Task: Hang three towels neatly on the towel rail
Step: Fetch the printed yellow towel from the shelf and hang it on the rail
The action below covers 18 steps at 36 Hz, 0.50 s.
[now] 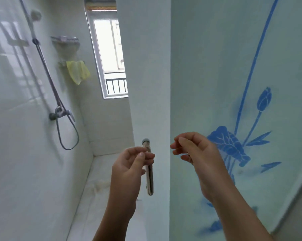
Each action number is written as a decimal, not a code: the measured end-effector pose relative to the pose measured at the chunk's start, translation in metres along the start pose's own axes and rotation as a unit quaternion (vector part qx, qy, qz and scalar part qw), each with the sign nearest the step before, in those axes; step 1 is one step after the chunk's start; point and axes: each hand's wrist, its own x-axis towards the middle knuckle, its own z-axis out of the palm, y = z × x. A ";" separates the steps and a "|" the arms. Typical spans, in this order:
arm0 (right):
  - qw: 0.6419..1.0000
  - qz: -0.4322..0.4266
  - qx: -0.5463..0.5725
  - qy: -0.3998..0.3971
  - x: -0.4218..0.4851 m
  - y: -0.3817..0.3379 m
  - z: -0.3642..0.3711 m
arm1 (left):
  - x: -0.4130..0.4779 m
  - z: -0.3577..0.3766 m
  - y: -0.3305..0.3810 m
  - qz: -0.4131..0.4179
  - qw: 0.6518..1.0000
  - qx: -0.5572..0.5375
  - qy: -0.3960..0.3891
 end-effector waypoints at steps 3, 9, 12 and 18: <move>1.000 0.003 0.003 -0.021 0.008 0.003 0.012 | 0.004 -0.010 0.000 0.001 1.000 0.016 0.021; 0.997 0.021 0.020 -0.072 0.028 0.009 0.035 | 0.017 -0.023 0.003 0.004 0.996 0.037 0.077; 0.995 0.017 0.022 -0.094 0.039 0.012 0.044 | 0.027 -0.027 0.005 0.018 0.994 0.052 0.098; 0.988 0.004 0.001 -0.156 0.060 0.024 0.065 | 0.042 -0.038 0.002 0.026 0.986 0.053 0.153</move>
